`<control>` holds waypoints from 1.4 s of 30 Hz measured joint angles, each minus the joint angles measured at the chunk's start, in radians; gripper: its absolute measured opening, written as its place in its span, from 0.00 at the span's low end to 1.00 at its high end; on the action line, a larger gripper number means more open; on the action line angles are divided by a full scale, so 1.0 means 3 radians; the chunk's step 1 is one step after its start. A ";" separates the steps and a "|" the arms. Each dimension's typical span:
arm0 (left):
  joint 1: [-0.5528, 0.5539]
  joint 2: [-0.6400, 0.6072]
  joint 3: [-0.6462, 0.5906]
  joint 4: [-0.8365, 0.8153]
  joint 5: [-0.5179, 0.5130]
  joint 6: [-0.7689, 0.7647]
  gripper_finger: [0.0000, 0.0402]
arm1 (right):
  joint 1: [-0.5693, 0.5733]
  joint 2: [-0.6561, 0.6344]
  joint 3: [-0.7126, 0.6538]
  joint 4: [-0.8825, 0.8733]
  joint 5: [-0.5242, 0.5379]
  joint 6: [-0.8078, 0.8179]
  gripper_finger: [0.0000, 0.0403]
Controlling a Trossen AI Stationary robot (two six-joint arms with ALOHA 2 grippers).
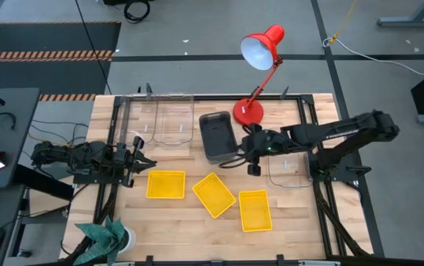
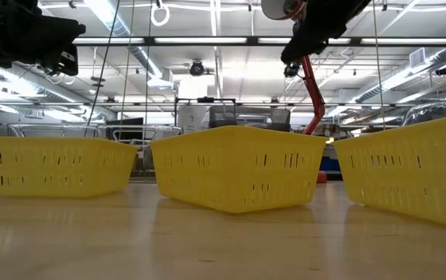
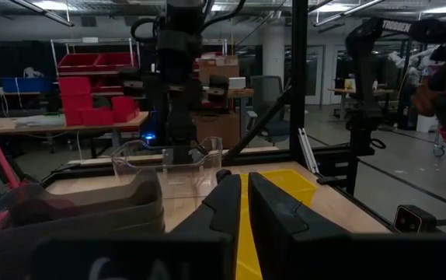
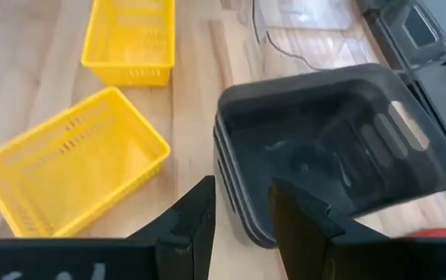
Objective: Stack baskets by color
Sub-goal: Stack the left yellow bin on the middle yellow bin
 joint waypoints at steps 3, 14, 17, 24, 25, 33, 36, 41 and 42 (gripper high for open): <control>-0.0001 -0.0001 0.0000 0.0000 0.0000 -0.0001 0.07 | 0.0074 -0.0113 -0.0181 0.0265 -0.0012 0.0057 0.31; 0.0000 -0.0001 0.0003 0.0168 0.0001 -0.0392 0.09 | 0.0388 -0.0254 -0.0707 0.1694 0.0114 -0.0069 0.31; 0.0000 0.0000 0.0003 0.0258 0.0001 -0.0807 0.09 | 0.0480 -0.0254 -0.0707 0.1698 0.0118 -0.0027 0.31; -0.0001 -0.0001 0.0003 0.0329 -0.0214 -0.0902 0.07 | 0.0676 -0.0251 -0.0707 0.1815 0.0502 -0.0145 0.31; -0.0001 -0.0001 0.0003 0.0328 -0.0302 -0.1040 0.07 | 0.0693 -0.0251 -0.0707 0.1814 0.0542 -0.0148 0.31; -0.0063 0.0614 0.0121 0.0295 -0.0152 -0.1723 0.07 | 0.0697 -0.0250 -0.0707 0.1786 0.0562 -0.0284 0.31; -0.0132 0.0997 0.0258 0.0296 -0.0090 -0.1693 0.07 | 0.0672 -0.0250 -0.0707 0.1790 0.0562 -0.0325 0.31; -0.0269 0.1526 0.0424 0.0191 -0.0026 -0.1554 0.10 | 0.0642 -0.0250 -0.0707 0.1770 0.0562 -0.0330 0.31; -0.0291 0.1620 0.0464 0.0127 -0.0027 -0.1559 0.11 | 0.0642 -0.0250 -0.0707 0.1769 0.0562 -0.0330 0.31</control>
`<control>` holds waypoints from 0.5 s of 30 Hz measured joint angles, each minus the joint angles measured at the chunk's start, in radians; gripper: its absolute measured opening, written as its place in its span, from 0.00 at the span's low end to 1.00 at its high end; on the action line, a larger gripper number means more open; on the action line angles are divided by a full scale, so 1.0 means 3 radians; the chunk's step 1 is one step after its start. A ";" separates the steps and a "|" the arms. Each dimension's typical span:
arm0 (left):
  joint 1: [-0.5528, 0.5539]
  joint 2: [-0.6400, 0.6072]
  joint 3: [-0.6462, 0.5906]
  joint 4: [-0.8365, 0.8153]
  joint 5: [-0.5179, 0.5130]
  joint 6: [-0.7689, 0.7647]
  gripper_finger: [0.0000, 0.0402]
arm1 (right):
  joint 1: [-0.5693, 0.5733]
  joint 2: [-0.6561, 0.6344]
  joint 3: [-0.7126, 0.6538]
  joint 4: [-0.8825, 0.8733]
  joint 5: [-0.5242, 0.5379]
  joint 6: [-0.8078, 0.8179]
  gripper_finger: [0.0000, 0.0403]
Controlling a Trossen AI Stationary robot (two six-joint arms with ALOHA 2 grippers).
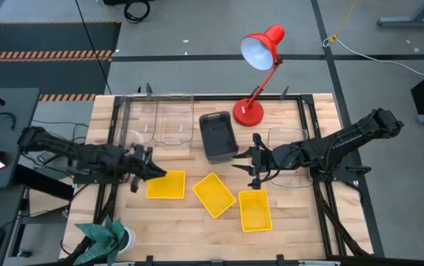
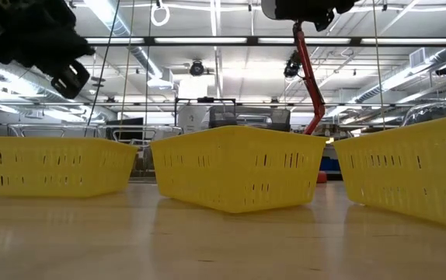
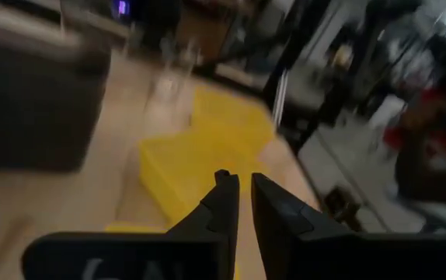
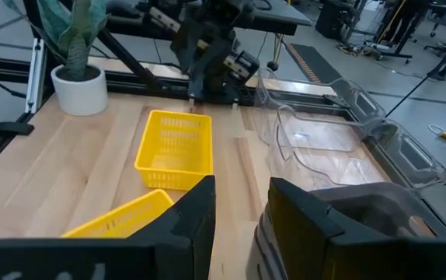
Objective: Stack baskets by color
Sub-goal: Stack the left yellow bin on the middle yellow bin
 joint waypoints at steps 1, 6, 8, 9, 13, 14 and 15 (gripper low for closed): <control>-0.0017 0.0090 0.0053 -0.0081 -0.0005 -0.0034 0.12 | 0.0000 0.0000 0.0000 0.0002 0.0000 0.0000 0.31; -0.0094 0.0526 0.0509 -0.0909 -0.0071 -0.0192 0.14 | 0.0000 0.0000 0.0000 0.0001 0.0000 0.0010 0.31; -0.0135 0.0698 0.0678 -0.1176 -0.0072 -0.0178 0.14 | 0.0000 0.0000 0.0000 0.0000 0.0000 0.0009 0.31; -0.0157 0.0783 0.0752 -0.1250 -0.0072 -0.0157 0.14 | -0.0001 0.0000 0.0000 0.0000 0.0000 0.0009 0.31; -0.0259 0.1062 0.0977 -0.1496 -0.0071 -0.0081 0.16 | 0.0000 0.0000 0.0000 -0.0003 -0.0001 0.0006 0.31; -0.0280 0.1120 0.1029 -0.1560 -0.0071 -0.0082 0.18 | 0.0000 0.0000 0.0000 -0.0008 -0.0001 0.0005 0.31; -0.0300 0.1173 0.1084 -0.1636 -0.0071 -0.0083 0.20 | 0.0000 0.0000 0.0000 -0.0015 -0.0001 0.0005 0.31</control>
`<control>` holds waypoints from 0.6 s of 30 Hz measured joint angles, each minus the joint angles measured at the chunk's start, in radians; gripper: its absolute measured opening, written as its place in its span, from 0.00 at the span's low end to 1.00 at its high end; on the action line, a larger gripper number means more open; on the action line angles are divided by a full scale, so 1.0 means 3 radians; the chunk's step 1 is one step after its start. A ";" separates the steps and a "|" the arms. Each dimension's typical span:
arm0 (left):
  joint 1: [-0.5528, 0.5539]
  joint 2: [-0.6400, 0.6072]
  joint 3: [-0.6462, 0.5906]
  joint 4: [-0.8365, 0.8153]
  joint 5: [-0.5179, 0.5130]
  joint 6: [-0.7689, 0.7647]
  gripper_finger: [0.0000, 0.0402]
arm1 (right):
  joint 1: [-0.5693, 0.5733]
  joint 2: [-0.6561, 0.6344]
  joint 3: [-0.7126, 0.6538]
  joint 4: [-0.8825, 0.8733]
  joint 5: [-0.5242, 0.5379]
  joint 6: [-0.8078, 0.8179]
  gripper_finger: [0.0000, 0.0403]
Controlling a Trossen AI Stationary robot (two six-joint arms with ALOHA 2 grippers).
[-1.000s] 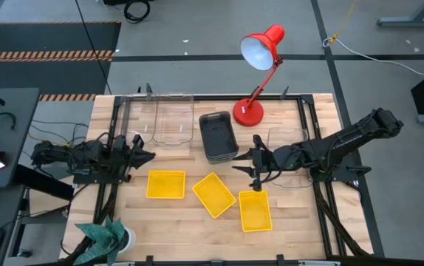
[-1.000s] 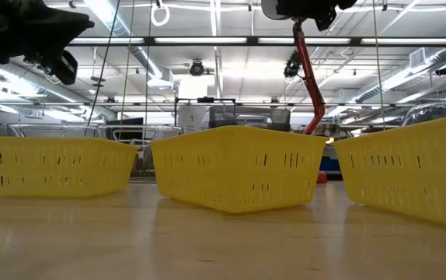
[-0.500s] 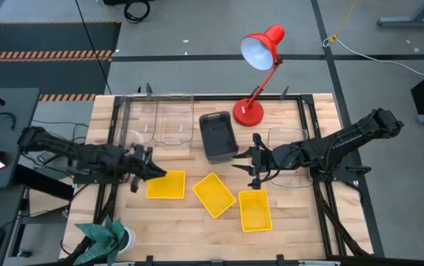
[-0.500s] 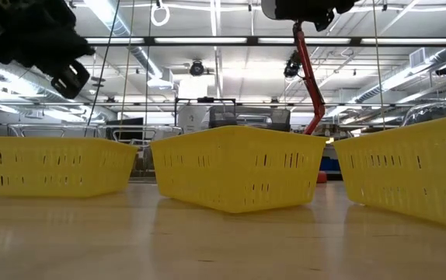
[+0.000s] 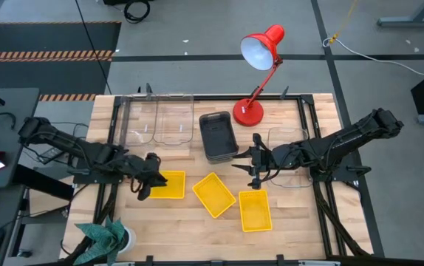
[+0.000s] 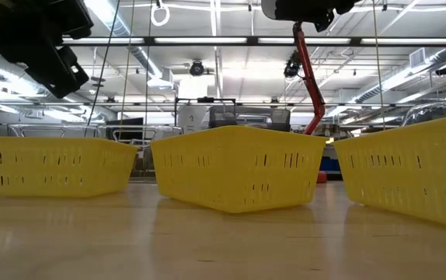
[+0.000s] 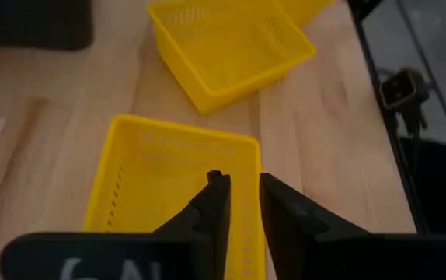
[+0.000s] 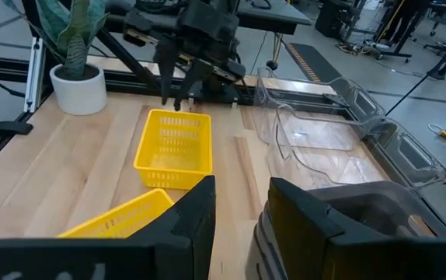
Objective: Stack baskets by color
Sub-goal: Stack the left yellow bin on the middle yellow bin
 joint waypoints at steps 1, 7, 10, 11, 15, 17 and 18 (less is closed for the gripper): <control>-0.0016 0.0063 0.0075 -0.0080 -0.0003 -0.0012 0.22 | 0.0000 0.0000 0.0000 -0.0010 -0.0002 0.0000 0.31; -0.0148 0.0463 0.0602 -0.0562 -0.0064 -0.0087 0.33 | 0.0000 0.0003 0.0000 -0.0058 -0.0003 -0.0003 0.31; -0.0237 0.0671 0.0847 -0.0834 -0.0062 -0.0087 0.37 | 0.0000 0.0003 0.0000 -0.0058 -0.0002 -0.0003 0.31; -0.0267 0.0732 0.0910 -0.0916 -0.0061 -0.0091 0.37 | 0.0000 0.0003 0.0000 -0.0057 -0.0001 -0.0003 0.31; -0.0375 0.0997 0.1154 -0.1150 0.0022 -0.0216 0.38 | 0.0000 0.0003 0.0000 -0.0056 -0.0001 0.0005 0.31; -0.0420 0.1141 0.1294 -0.1272 0.0033 -0.0259 0.37 | 0.0000 0.0003 0.0000 -0.0060 -0.0002 0.0005 0.31; -0.0439 0.1213 0.1362 -0.1367 0.0032 -0.0258 0.37 | 0.0000 0.0003 0.0000 -0.0059 -0.0001 0.0005 0.31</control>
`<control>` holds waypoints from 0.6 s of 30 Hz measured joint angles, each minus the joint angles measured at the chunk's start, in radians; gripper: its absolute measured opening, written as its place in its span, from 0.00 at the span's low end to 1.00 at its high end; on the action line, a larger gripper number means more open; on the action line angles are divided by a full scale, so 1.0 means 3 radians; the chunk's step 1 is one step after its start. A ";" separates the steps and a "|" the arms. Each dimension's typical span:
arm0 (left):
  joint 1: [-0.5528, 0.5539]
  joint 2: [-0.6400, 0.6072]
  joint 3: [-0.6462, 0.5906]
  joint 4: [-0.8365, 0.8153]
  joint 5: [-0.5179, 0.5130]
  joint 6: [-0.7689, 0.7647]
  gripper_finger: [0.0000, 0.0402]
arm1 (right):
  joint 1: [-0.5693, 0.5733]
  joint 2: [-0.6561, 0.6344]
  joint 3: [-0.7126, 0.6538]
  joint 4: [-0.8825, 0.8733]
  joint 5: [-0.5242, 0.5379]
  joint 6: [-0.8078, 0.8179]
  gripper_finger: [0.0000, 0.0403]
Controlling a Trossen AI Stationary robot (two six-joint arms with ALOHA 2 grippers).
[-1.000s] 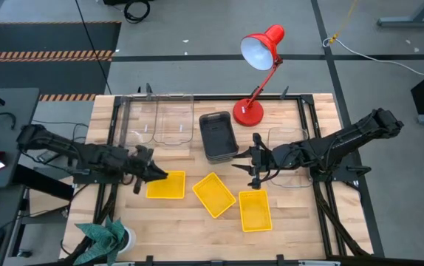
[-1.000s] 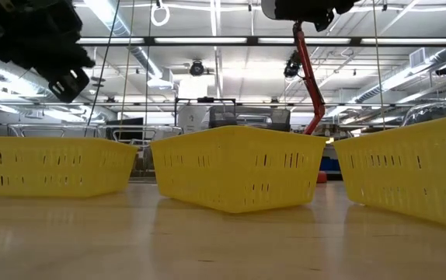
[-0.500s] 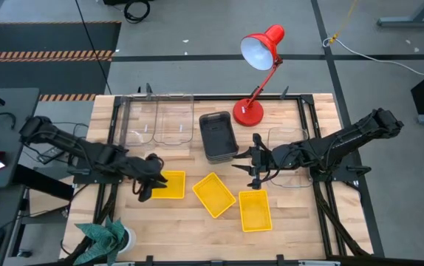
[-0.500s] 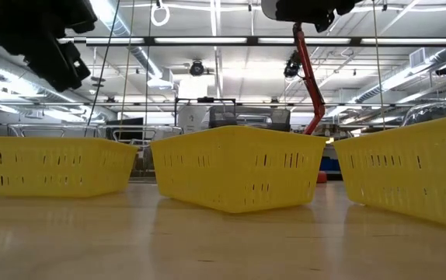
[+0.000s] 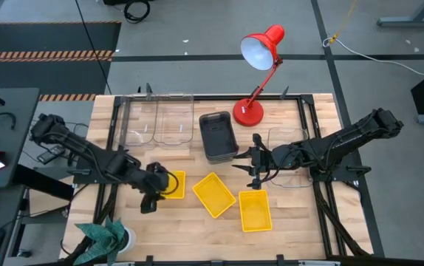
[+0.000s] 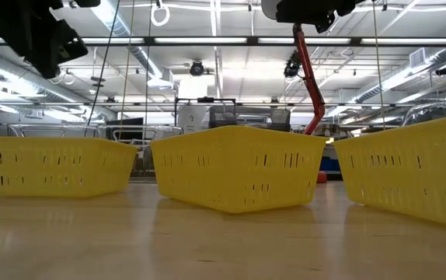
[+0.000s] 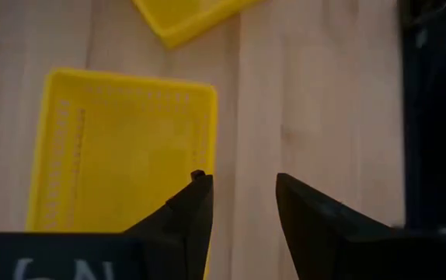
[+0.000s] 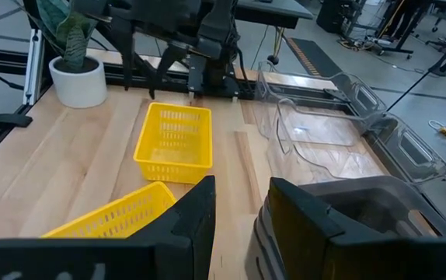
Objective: Stack baskets by color
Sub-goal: Stack the left yellow bin on the middle yellow bin
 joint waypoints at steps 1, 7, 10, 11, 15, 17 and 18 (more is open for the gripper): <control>-0.0016 0.0068 0.0067 -0.0104 -0.0014 0.0000 0.36 | 0.0000 0.0000 0.0000 0.0000 -0.0001 0.0000 0.31; 0.0041 0.0333 0.0227 -0.0347 -0.0212 0.0080 0.35 | 0.0000 0.0000 0.0001 0.0003 -0.0005 -0.0006 0.31; 0.0155 0.0425 0.0227 -0.0392 -0.0290 0.0136 0.35 | 0.0000 0.0000 0.0001 -0.0001 -0.0013 0.0010 0.31; 0.0203 0.0458 0.0227 -0.0406 -0.0318 0.0167 0.35 | 0.0000 0.0000 0.0001 0.0000 -0.0013 0.0013 0.31; 0.0399 0.0627 0.0227 -0.0476 -0.0360 0.0367 0.34 | 0.0010 0.0000 0.0001 0.0001 -0.0013 0.0014 0.31; 0.0504 0.0724 0.0227 -0.0484 -0.0360 0.0504 0.34 | 0.0018 0.0000 0.0001 0.0000 -0.0013 0.0014 0.31; 0.0557 0.0775 0.0227 -0.0492 -0.0361 0.0577 0.33 | 0.0023 0.0000 0.0001 0.0001 -0.0013 0.0014 0.31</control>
